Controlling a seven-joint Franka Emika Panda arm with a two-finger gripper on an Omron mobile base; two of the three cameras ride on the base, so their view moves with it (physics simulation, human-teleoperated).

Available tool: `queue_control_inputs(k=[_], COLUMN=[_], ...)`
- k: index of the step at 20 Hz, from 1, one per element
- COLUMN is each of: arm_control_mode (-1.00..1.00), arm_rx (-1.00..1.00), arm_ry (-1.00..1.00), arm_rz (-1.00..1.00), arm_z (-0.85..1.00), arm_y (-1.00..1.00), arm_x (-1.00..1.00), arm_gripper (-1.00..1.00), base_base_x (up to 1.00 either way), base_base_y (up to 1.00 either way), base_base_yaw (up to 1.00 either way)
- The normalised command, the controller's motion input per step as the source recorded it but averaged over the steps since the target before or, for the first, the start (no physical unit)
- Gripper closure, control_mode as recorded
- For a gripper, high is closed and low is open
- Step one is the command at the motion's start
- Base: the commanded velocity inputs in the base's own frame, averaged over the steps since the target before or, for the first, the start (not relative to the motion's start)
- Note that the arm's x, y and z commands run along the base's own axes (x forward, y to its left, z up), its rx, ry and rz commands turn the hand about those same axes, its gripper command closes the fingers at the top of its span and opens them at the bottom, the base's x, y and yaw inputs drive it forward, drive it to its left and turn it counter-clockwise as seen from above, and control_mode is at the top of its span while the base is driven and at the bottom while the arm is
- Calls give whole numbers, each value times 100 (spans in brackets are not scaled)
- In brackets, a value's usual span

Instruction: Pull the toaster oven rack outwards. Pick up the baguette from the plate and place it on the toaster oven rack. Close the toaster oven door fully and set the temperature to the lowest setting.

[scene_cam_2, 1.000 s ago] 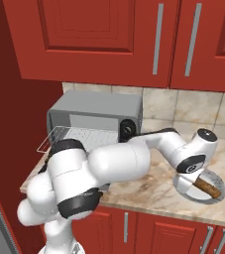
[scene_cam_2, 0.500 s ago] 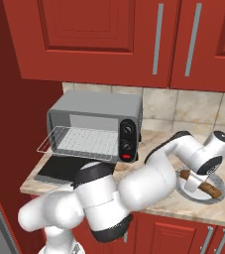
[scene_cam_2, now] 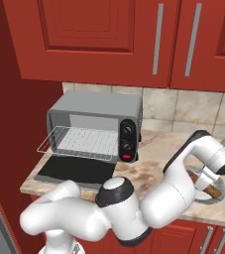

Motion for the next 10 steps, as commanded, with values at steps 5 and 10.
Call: queue_control_inputs(k=[5,10], arm_control_mode=[-100,-100], arm_rx=[2,1], arm_ry=[0,0], arm_rz=[-1,-1], arm_z=[-18,-22], arm_y=[0,0], arm_x=[1,2], arm_gripper=[-100,-100], base_base_x=[0,0], base_base_y=[0,0], base_base_yaw=[0,0])
